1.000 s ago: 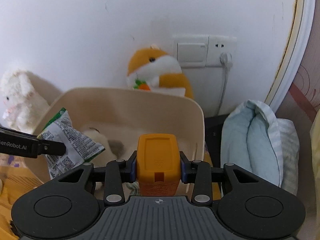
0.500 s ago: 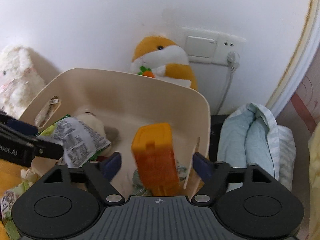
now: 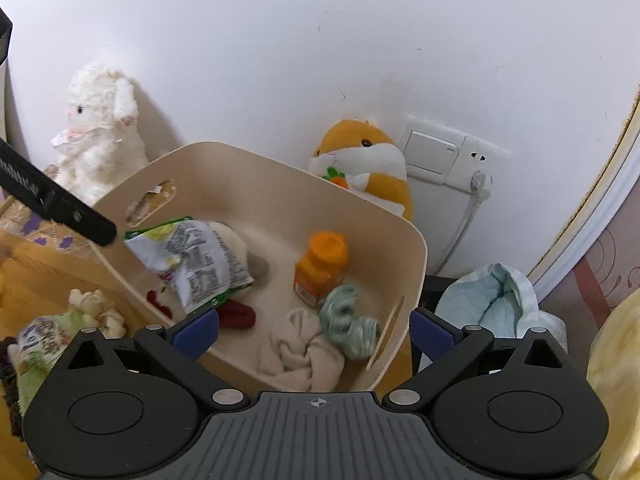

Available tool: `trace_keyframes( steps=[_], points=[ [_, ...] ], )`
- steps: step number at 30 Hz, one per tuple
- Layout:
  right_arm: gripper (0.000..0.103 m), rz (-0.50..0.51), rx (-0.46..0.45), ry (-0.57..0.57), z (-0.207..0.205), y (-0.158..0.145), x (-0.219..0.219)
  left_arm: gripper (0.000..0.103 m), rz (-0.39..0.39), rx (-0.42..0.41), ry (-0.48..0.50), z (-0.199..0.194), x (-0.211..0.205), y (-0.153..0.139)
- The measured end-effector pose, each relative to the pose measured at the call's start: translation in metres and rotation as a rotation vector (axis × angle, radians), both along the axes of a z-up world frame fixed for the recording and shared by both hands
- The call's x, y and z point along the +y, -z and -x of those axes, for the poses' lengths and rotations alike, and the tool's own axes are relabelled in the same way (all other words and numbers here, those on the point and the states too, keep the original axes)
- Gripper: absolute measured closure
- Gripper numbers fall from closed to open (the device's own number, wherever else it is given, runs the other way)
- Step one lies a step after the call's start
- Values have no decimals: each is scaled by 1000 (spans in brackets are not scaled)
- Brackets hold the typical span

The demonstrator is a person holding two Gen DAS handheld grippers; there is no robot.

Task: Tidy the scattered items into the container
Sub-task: 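Carry the snack bag and orange bottle into the basket and release both, then grasp the green pony snack bag with the left tool while the right tool grasps the black charger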

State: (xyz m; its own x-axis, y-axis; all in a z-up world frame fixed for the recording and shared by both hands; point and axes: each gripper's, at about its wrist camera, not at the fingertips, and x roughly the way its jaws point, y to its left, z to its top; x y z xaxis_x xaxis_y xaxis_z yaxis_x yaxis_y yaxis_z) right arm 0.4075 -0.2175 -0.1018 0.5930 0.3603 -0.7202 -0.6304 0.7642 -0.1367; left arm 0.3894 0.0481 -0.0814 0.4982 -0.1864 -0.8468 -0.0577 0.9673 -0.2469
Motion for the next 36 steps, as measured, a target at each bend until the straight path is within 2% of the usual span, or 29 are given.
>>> trace_keyframes(
  steps=[5, 9, 17, 28, 36],
  points=[
    [0, -8, 30, 3, 12, 3, -9, 22, 9, 3, -2, 24, 14, -7],
    [0, 5, 58, -1, 22, 11, -12, 22, 29, 51, 36, 43, 14, -5],
    [0, 86, 105, -48, 36, 38, -6, 22, -43, 115, 140, 70, -8, 14],
    [0, 206, 177, -87, 39, 80, 8, 22, -20, 199, 149, 70, -23, 47],
    [0, 244, 215, -82, 30, 101, 13, 22, -21, 244, 132, 59, -28, 72]
  ],
)
